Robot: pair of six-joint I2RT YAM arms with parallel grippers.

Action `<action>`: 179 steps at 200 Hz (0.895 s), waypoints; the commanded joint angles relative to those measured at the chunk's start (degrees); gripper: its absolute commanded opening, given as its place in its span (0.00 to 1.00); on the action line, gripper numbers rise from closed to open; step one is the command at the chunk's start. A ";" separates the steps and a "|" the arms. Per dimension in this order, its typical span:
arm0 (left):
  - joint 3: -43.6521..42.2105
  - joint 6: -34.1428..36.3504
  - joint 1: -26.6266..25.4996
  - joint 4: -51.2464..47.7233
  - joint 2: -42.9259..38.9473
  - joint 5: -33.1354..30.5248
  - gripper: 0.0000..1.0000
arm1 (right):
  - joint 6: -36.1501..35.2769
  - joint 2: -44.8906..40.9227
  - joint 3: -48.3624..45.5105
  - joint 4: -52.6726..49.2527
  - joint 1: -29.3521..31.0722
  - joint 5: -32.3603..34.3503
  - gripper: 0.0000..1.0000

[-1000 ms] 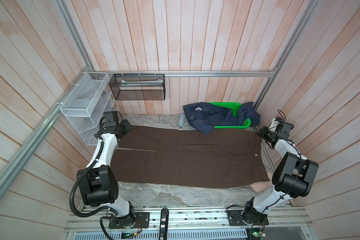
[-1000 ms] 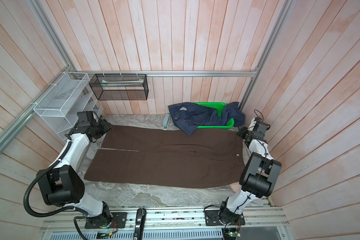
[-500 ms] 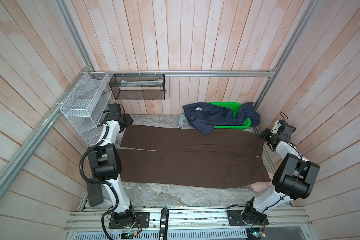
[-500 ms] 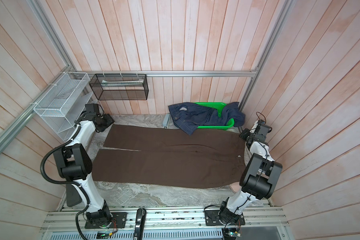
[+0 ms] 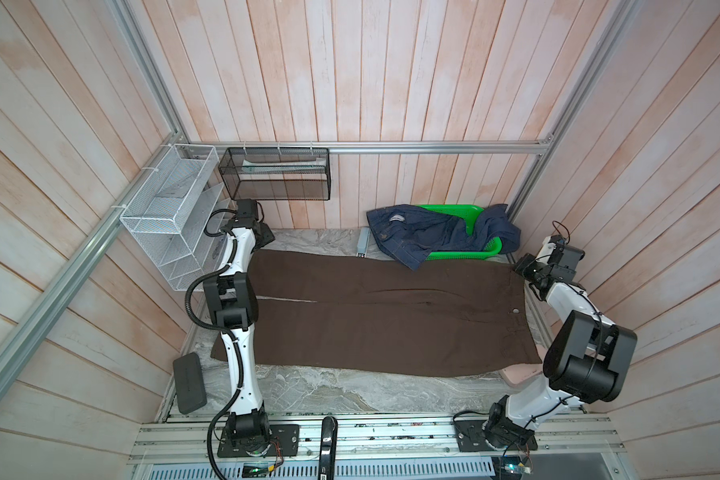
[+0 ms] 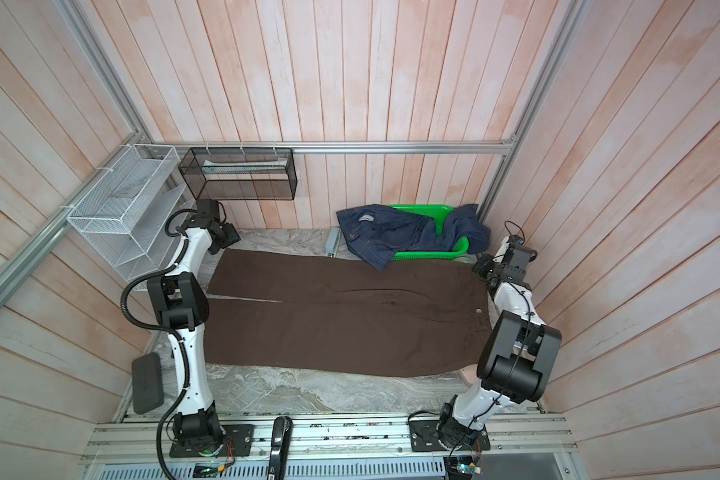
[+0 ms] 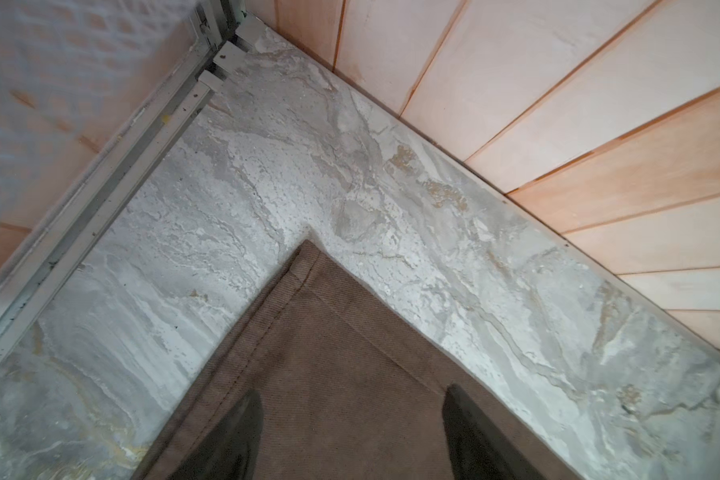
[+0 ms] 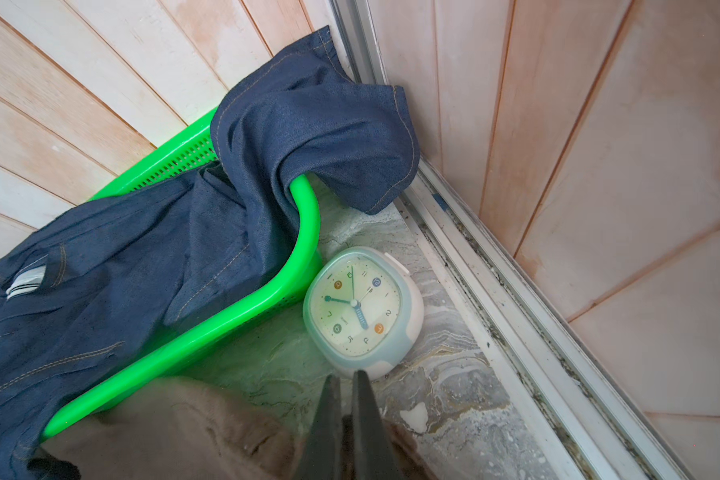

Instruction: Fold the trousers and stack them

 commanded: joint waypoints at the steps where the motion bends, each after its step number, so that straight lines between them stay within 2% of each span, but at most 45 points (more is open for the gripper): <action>1: 5.68 2.31 -0.19 -5.68 4.77 -5.65 0.71 | 0.08 -1.65 0.41 1.75 0.78 0.89 0.00; 30: 14.79 2.73 -0.01 -11.74 11.79 -7.14 0.71 | 0.03 -1.89 0.74 1.90 2.32 0.99 0.00; 74: 14.98 2.74 1.73 -9.84 14.08 -6.03 0.71 | 0.00 -2.27 0.73 2.04 3.87 1.04 0.00; 127: 19.03 2.62 2.62 -7.84 19.12 -2.70 0.71 | 0.05 -2.78 -0.51 2.38 4.84 1.16 0.00; 179: 18.95 2.96 3.50 -7.43 21.16 -3.06 0.70 | 0.22 -3.51 -1.27 3.36 5.05 1.07 0.00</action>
